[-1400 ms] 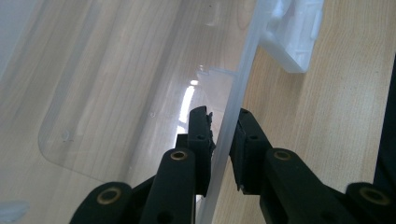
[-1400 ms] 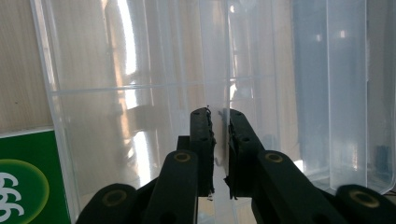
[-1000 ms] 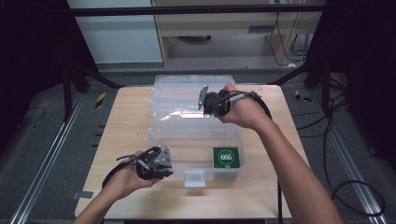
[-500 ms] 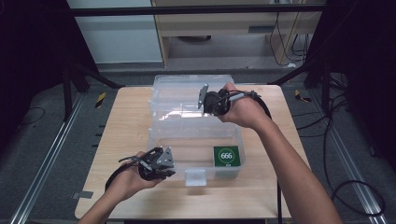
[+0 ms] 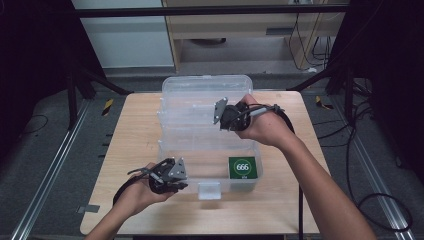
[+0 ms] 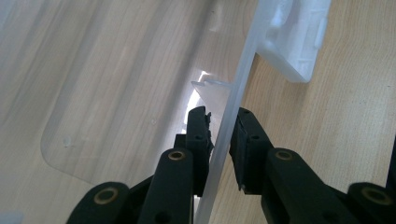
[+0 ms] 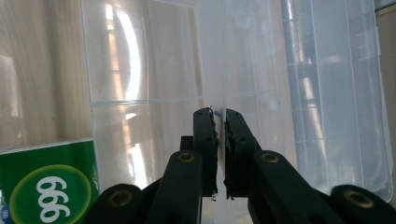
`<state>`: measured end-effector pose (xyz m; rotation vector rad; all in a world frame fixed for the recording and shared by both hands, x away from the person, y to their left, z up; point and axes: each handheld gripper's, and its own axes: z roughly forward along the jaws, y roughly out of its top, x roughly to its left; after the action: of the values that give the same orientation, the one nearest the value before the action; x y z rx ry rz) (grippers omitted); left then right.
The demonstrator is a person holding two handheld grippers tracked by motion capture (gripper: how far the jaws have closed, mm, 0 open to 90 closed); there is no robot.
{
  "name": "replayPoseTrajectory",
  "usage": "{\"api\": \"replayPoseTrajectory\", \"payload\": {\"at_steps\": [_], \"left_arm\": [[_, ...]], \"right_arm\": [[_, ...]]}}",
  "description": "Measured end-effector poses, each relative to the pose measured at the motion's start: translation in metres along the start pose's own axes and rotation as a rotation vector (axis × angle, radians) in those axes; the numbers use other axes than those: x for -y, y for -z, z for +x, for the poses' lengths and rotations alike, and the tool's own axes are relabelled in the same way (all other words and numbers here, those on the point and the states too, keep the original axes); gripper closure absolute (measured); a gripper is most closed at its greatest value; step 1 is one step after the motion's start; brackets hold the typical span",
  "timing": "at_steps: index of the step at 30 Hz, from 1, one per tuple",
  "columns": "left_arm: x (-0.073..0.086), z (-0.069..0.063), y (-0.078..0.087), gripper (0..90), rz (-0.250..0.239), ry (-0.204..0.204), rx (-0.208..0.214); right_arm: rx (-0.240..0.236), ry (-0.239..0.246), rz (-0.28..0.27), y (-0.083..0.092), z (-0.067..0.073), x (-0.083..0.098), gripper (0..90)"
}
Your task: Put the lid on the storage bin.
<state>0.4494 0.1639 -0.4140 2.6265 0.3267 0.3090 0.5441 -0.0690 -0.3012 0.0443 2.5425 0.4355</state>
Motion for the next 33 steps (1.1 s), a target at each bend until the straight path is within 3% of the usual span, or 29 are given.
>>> {"api": "replayPoseTrajectory", "payload": {"at_steps": [10,33], "left_arm": [[0.0,0.0,0.0,77.3,0.001,-0.004,-0.004],[0.001,-0.004,-0.001,75.5,-0.003,0.002,-0.021]], "right_arm": [[0.018,0.022,-0.036,0.011,0.018,0.004,84.8],[0.033,0.016,-0.079,0.024,0.047,0.011,84.3]]}}
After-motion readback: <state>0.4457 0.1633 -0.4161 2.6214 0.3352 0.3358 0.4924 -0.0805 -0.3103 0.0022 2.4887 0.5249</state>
